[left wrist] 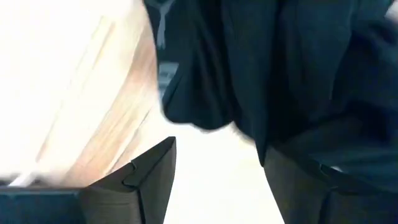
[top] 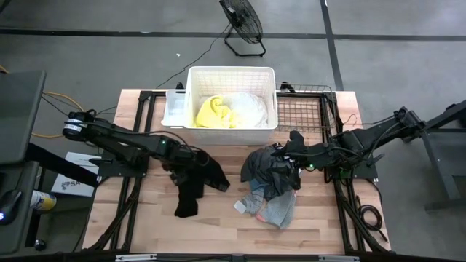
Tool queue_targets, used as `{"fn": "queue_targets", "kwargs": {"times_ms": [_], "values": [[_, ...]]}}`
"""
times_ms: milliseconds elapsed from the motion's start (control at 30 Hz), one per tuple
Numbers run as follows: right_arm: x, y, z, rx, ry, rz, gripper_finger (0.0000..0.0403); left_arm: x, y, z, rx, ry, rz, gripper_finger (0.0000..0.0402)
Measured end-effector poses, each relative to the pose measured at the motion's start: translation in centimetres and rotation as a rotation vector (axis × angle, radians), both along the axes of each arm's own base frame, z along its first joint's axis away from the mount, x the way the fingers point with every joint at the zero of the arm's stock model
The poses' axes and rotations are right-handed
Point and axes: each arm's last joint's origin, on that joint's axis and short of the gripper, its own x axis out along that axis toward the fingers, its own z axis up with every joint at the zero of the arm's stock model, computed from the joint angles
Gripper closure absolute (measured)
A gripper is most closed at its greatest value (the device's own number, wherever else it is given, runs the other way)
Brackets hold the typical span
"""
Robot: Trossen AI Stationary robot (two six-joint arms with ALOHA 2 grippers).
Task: Pick & Place Cloths
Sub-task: Put the black shorts into the wire basket
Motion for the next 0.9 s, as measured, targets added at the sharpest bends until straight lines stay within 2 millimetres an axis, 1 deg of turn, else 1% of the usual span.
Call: {"fn": "queue_targets", "kwargs": {"times_ms": [67, 200, 300, 367, 467, 533, 633, 767, 833, 900], "values": [[0.0, 0.0, 0.0, 0.0, 0.0, 0.0, 0.0165, -0.4, 0.1, 0.0, 0.009, 0.036, -0.054, 0.0171], [0.0, 0.0, 0.0, 0.0, 0.0, 0.0, 0.0165, -0.5, 0.2, 0.0, 0.073, 0.045, -0.182, 0.0171], [0.0, 0.0, 0.0, 0.0, 0.0, 0.0, 0.0165, -0.6, 0.2, 0.0, 0.071, 0.046, -0.281, 0.0171], [0.0, 0.0, 0.0, 0.001, 0.0, 0.0, 0.0165, -0.7, 0.2, 0.0, 0.034, 0.054, -0.316, 0.0171], [0.0, 0.0, 0.0, 0.004, 0.0, -0.002, 0.0165, -0.7, -0.1, 0.0, -0.064, 0.057, -0.308, 0.0171], [0.0, 0.0, 0.0, 0.004, -0.001, -0.002, 0.0165, -0.3, -0.3, 0.0, -0.089, 0.017, -0.272, 0.0171], [0.0, 0.0, 0.0, 0.005, -0.002, -0.002, 0.0165, 0.8, -0.4, 0.1, -0.091, -0.096, -0.254, 0.0171], [0.0, 0.0, 0.0, 0.014, -0.002, -0.007, 0.0165, 1.9, -0.7, 0.4, -0.133, -0.23, -0.336, 0.0171], [0.0, 0.0, 0.0, 0.023, -0.002, -0.012, 0.0165, 1.8, -0.8, 0.7, -0.162, -0.252, -0.368, 0.0171], [0.0, 0.0, 0.0, 0.024, -0.001, -0.01, 0.0165, 1.3, -0.8, 0.8, -0.178, -0.23, -0.373, 0.0171]]}}
